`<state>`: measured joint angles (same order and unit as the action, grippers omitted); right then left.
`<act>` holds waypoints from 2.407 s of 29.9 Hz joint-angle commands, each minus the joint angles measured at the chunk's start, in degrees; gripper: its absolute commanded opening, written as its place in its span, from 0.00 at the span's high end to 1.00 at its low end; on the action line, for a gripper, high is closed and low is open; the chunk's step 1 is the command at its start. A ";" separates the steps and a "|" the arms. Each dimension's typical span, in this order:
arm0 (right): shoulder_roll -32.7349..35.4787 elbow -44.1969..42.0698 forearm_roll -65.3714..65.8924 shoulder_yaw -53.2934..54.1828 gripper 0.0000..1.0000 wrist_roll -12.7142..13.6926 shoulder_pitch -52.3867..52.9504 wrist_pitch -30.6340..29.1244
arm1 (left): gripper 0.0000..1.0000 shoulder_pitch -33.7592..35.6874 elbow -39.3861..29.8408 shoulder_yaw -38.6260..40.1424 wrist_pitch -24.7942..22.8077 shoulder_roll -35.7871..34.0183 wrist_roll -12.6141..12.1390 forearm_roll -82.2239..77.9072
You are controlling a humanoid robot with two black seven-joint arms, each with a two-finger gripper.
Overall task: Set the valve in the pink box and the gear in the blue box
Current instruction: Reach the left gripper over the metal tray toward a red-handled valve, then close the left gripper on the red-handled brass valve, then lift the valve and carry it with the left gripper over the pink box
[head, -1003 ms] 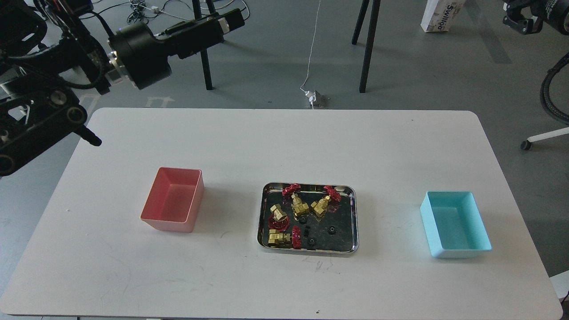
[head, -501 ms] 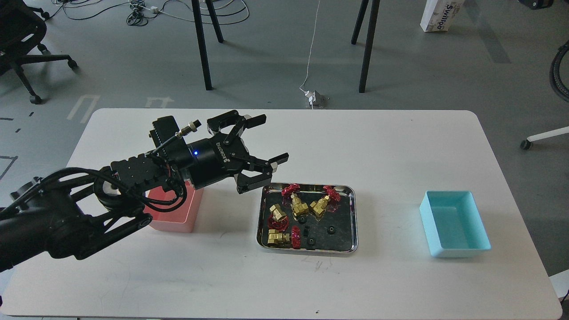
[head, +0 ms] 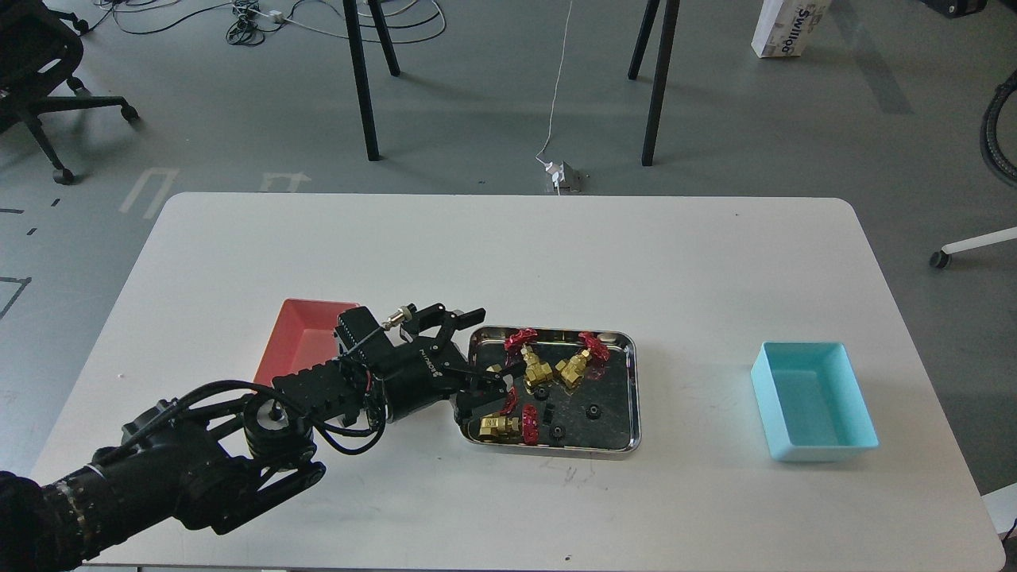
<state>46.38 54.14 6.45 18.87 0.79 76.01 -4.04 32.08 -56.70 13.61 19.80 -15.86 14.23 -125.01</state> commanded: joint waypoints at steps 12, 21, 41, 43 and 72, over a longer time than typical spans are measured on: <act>-0.15 -0.26 0.14 -0.06 0.01 0.09 -0.25 0.61 | 0.03 -0.26 7.57 -0.25 -0.11 3.73 0.18 0.01; -0.59 -0.61 0.14 -0.06 0.01 0.09 -0.25 0.70 | 0.09 -0.79 7.66 -1.66 -0.11 3.55 0.27 0.01; -1.47 -1.05 0.67 -0.15 0.01 0.00 -0.25 0.79 | 0.71 -0.88 7.31 -1.66 -0.37 3.73 -0.43 0.01; -1.47 -1.23 1.10 -0.15 0.01 0.00 -0.25 0.79 | 0.76 -0.88 7.13 -1.66 -0.55 3.73 -0.43 0.01; -3.14 -4.22 2.69 -0.68 0.01 -0.09 3.62 0.97 | 0.74 -5.18 -13.61 11.88 -2.31 -28.79 -3.68 9.52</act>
<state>43.61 50.00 9.14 18.19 0.67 79.53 -3.15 28.76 -70.50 25.41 17.46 -42.84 10.41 -115.71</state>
